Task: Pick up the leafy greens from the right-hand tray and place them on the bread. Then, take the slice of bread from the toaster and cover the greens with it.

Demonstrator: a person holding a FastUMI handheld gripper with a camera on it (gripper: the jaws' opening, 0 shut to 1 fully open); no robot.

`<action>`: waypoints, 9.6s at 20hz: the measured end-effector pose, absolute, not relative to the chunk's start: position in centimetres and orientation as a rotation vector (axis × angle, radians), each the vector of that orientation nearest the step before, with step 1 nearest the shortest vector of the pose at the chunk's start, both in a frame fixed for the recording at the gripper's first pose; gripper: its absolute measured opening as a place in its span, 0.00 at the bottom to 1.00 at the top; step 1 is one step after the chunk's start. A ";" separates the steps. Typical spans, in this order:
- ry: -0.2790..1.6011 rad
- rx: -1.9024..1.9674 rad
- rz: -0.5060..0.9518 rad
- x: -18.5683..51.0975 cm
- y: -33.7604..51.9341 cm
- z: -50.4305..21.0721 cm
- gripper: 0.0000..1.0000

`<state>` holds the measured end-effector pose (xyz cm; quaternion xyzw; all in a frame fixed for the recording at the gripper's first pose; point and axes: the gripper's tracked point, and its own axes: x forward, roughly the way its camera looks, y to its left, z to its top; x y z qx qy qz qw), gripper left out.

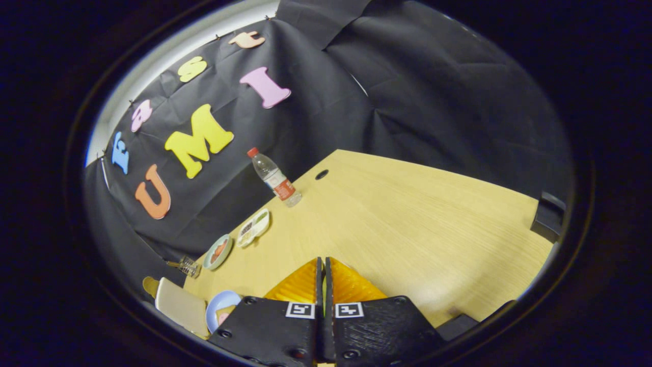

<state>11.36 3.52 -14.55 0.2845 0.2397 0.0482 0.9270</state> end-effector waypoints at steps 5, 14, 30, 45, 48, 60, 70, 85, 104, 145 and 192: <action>0.437 0.584 0.167 10.2 5.6 -10.7 0.00; 0.335 0.513 0.266 7.9 10.2 -4.3 0.00; 0.318 0.510 0.493 4.0 25.4 0.0 0.00; 0.519 0.615 0.622 0.9 37.1 -8.3 0.00; 0.511 0.602 0.580 2.1 35.3 -9.4 0.00; 0.540 0.338 0.477 5.1 28.4 -16.4 0.00; 0.498 0.178 0.415 6.0 25.4 -17.2 0.44; 0.165 0.073 0.318 2.4 23.8 -3.6 0.96; 0.182 0.074 0.507 -2.1 45.8 -1.3 0.96; 0.188 0.115 0.528 -1.6 52.1 0.8 0.00; 0.436 0.315 0.349 3.4 30.4 -14.5 0.02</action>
